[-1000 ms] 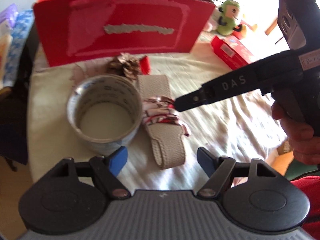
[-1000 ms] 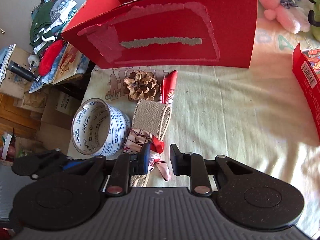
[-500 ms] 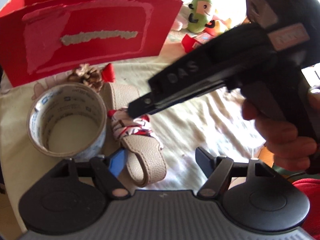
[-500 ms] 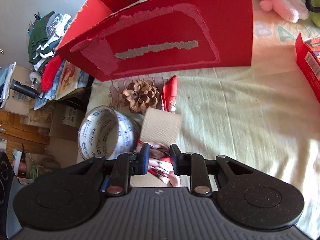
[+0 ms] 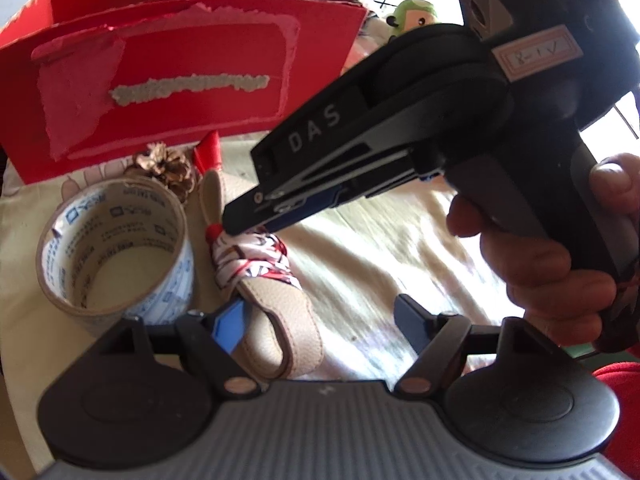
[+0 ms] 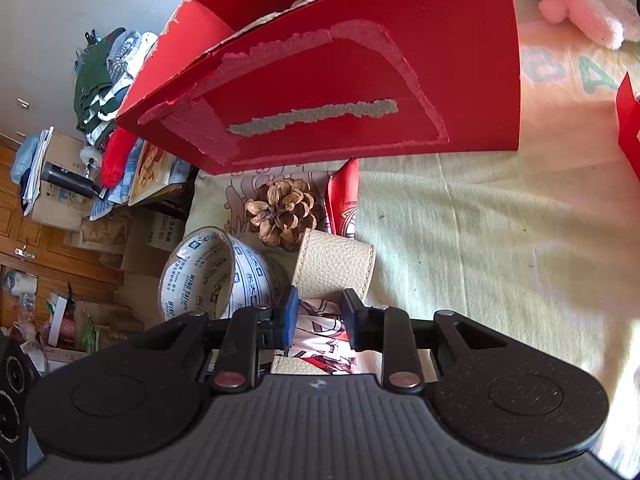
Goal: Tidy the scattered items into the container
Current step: 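Move the right gripper to the beige strap tied with red ribbon, then close the right gripper on the beige strap and lift it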
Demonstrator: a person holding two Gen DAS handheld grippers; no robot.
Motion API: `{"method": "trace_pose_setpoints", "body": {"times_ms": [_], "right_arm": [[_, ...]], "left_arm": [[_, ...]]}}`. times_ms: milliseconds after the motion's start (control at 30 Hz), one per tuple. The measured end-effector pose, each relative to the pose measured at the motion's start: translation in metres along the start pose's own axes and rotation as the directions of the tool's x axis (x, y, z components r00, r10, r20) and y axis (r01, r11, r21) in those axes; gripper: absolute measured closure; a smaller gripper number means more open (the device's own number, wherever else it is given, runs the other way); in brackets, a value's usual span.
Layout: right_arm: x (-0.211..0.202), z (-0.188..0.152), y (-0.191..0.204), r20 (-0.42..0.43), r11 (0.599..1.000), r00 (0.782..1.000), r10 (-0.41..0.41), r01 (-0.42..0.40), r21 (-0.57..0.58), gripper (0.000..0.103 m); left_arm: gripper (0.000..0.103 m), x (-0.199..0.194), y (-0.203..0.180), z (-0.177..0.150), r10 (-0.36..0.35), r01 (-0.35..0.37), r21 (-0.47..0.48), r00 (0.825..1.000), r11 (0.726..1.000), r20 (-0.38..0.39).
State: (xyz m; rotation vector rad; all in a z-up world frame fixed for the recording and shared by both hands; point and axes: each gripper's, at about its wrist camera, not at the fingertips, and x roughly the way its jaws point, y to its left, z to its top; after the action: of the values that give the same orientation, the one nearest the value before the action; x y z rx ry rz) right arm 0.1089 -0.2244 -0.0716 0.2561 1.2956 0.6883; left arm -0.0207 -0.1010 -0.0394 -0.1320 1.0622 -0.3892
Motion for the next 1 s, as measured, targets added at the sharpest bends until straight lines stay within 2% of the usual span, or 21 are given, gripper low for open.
{"method": "trace_pose_setpoints", "body": {"times_ms": [33, 100, 133, 167, 233, 467, 533, 600, 667, 700, 767, 867, 933, 1000], "right_arm": [[-0.001, 0.000, -0.002, 0.001, 1.000, 1.000, 0.004, -0.004, 0.004, 0.076], [-0.003, 0.000, -0.004, 0.006, 1.000, 1.000, 0.002, -0.002, -0.005, 0.067], [-0.002, -0.001, -0.004, 0.003, 1.000, 1.000, 0.006, -0.006, -0.011, 0.056], [0.000, -0.001, -0.005, -0.004, 1.000, 1.000, 0.015, -0.015, -0.019, 0.051], [0.005, -0.001, -0.004, -0.021, 0.999, 0.999, 0.030, -0.030, -0.031, 0.051], [0.007, 0.002, -0.007, -0.031, 0.997, 0.999, 0.038, -0.040, -0.063, 0.054], [0.000, 0.003, -0.009, -0.029, 0.997, 0.999, 0.023, -0.026, -0.076, 0.055], [-0.013, 0.002, -0.011, -0.013, 0.995, 1.000, 0.002, -0.003, -0.105, 0.056], [-0.027, 0.002, -0.017, 0.008, 0.992, 1.000, -0.027, 0.027, -0.126, 0.059], [-0.032, 0.003, -0.021, 0.013, 0.992, 0.999, -0.042, 0.043, -0.121, 0.059], [-0.039, 0.007, -0.036, 0.017, 0.993, 0.996, -0.084, 0.086, -0.086, 0.063], [-0.040, 0.008, -0.060, -0.004, 0.997, 0.997, -0.081, 0.081, 0.010, 0.063], [-0.041, 0.005, -0.070, -0.003, 0.997, 0.999, -0.051, 0.052, 0.058, 0.063], [-0.042, 0.002, -0.072, 0.010, 0.996, 0.998, -0.058, 0.058, 0.066, 0.063]], "left_arm": [[0.032, -0.001, 0.000, -0.001, 0.009, -0.009, -0.004, 1.000, 1.000, 0.001], [0.032, -0.002, 0.001, -0.002, 0.025, -0.025, -0.018, 1.000, 1.000, -0.003], [0.032, -0.002, 0.002, -0.003, 0.031, -0.031, -0.027, 1.000, 0.999, -0.003], [0.031, -0.001, 0.002, -0.002, 0.036, -0.036, -0.035, 0.999, 0.999, -0.004], [0.027, 0.001, 0.000, 0.001, 0.042, -0.042, -0.048, 0.999, 0.998, -0.005], [0.027, 0.004, 0.000, 0.006, 0.059, -0.060, -0.083, 0.998, 0.995, -0.006], [0.027, 0.006, -0.002, 0.010, 0.032, -0.033, -0.090, 0.999, 0.995, -0.009], [0.027, 0.010, -0.009, 0.014, -0.024, 0.022, -0.094, 1.000, 0.995, -0.016], [0.031, 0.018, -0.020, 0.019, -0.059, 0.058, -0.062, 0.998, 0.996, -0.024], [0.034, 0.023, -0.025, 0.023, -0.057, 0.056, -0.038, 0.998, 0.998, -0.029], [0.034, 0.031, -0.032, 0.029, -0.030, 0.030, 0.005, 0.999, 1.000, -0.021], [0.040, 0.037, -0.026, 0.037, -0.018, 0.018, -0.005, 1.000, 1.000, -0.025], [0.038, 0.034, -0.023, 0.037, -0.004, 0.004, -0.004, 1.000, 1.000, -0.029], [0.034, 0.030, -0.022, 0.034, 0.047, -0.047, 0.019, 0.999, 0.999, -0.020]]}}
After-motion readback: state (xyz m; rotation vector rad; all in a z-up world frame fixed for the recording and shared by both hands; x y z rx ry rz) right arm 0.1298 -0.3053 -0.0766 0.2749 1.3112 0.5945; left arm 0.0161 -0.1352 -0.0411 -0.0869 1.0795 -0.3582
